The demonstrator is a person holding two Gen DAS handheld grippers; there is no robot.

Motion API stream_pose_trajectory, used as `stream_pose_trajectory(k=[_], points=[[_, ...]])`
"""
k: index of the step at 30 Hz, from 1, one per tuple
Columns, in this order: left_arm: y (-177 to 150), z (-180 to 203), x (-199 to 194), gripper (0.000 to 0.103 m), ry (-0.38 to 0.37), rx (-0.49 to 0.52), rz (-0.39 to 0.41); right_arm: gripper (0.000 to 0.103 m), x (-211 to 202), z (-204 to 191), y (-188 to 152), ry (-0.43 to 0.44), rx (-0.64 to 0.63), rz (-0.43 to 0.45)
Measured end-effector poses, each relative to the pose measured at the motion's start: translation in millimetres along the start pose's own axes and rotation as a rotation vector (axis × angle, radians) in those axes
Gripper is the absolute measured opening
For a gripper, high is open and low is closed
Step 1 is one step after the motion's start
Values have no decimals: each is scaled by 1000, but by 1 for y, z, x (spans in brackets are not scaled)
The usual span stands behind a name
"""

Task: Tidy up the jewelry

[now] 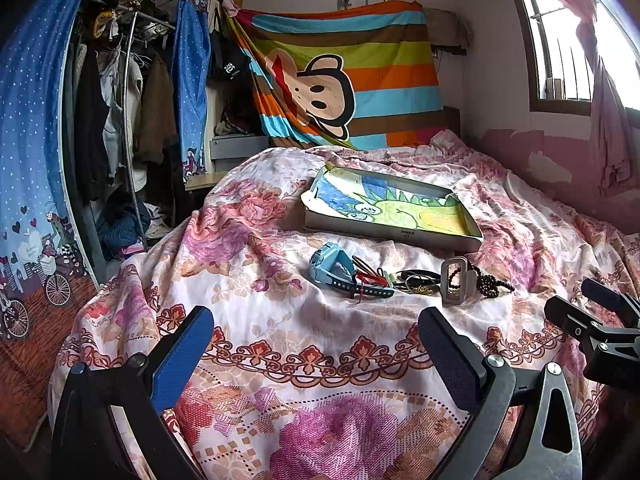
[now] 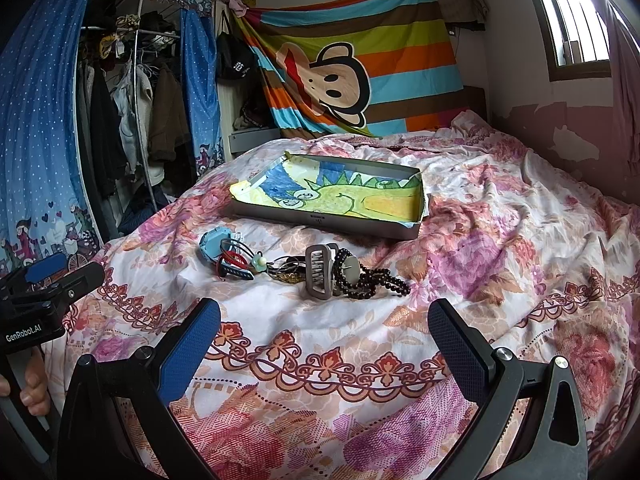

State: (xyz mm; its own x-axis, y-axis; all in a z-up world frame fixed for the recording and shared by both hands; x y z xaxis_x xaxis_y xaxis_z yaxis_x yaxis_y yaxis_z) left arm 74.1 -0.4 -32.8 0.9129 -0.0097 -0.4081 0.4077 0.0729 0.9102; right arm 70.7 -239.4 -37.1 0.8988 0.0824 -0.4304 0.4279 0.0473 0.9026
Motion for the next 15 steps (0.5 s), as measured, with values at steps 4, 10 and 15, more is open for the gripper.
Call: stream_pose_trajectory(k=[4, 10, 15], points=[[0, 0, 0, 103, 0, 0, -2, 102, 1, 1, -2, -7, 1, -5], [-17, 0, 7, 103, 1, -5, -29, 102, 4, 14, -8, -22, 33, -33], [-21, -8, 33, 103, -24, -72, -121, 102, 16, 35, -1, -22, 49, -70]])
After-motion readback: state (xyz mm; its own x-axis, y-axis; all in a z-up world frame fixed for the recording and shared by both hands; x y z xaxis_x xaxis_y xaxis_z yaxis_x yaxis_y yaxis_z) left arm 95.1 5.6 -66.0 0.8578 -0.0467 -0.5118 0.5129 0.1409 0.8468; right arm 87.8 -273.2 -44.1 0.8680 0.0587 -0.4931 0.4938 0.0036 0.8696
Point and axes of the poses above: each gripper's, at about its wrist camera, not at the fingertips, and x roughly the way its jaws point, z to its right, y to its top, the point moved 8 cm from there along x, roughly the way its jaws point, and after that the axes turned 4 degrees about -x, right-handed, at the moved point
